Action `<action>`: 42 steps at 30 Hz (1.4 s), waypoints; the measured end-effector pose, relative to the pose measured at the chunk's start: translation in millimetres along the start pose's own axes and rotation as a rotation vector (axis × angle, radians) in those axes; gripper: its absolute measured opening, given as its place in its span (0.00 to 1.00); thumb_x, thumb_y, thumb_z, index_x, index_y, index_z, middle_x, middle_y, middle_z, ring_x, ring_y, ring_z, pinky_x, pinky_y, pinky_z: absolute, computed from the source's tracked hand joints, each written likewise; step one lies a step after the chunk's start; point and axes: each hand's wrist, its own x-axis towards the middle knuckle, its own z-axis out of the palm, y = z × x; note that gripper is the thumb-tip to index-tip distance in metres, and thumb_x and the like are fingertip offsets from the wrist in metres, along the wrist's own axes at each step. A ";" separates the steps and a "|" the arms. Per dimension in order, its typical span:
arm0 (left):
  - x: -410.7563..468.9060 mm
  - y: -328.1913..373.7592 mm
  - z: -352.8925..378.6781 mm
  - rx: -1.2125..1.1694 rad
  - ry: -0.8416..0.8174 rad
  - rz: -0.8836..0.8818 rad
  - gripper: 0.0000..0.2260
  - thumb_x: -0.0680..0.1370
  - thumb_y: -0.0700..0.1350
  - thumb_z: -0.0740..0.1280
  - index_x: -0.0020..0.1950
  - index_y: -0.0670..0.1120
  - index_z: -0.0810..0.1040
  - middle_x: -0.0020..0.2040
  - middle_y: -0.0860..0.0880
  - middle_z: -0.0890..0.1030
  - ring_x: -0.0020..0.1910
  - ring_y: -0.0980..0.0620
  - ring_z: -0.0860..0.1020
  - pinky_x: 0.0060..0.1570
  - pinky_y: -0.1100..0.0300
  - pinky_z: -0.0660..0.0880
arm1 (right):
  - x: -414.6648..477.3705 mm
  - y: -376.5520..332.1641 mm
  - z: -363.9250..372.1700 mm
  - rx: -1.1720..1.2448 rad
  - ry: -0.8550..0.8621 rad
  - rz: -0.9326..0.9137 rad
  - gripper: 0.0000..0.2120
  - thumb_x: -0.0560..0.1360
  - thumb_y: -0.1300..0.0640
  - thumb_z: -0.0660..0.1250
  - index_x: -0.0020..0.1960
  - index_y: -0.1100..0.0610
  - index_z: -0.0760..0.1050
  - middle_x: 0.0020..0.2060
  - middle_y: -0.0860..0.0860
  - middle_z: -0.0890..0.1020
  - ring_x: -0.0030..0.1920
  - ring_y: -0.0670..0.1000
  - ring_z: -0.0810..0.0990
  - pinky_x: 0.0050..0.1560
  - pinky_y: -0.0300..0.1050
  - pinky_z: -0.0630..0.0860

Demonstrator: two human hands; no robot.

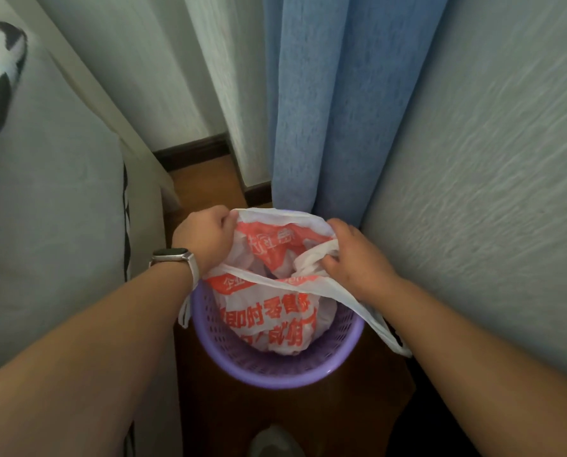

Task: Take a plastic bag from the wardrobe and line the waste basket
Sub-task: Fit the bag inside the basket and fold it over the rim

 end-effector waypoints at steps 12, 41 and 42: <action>-4.6 -2.4 -4.8 -0.014 0.198 0.057 0.08 0.77 0.47 0.63 0.53 0.49 0.78 0.48 0.54 0.75 0.48 0.53 0.73 0.52 0.53 0.70 | -6.5 -8.6 -8.4 -0.082 -0.022 -0.047 0.33 0.73 0.50 0.63 0.75 0.47 0.55 0.66 0.51 0.66 0.64 0.55 0.69 0.64 0.54 0.70; -6.4 16.1 11.1 0.068 -0.173 0.311 0.27 0.77 0.49 0.65 0.75 0.53 0.60 0.70 0.50 0.69 0.66 0.49 0.70 0.64 0.52 0.71 | 21.6 -26.7 12.0 -0.453 0.035 -0.231 0.37 0.76 0.50 0.63 0.78 0.54 0.47 0.75 0.54 0.59 0.72 0.56 0.62 0.68 0.55 0.65; -8.8 13.6 11.5 0.051 -0.183 0.285 0.27 0.78 0.49 0.65 0.75 0.54 0.60 0.69 0.51 0.71 0.63 0.50 0.73 0.60 0.54 0.74 | 21.3 -27.3 12.9 -0.446 0.045 -0.226 0.37 0.76 0.51 0.63 0.78 0.54 0.47 0.72 0.54 0.62 0.68 0.56 0.66 0.64 0.54 0.69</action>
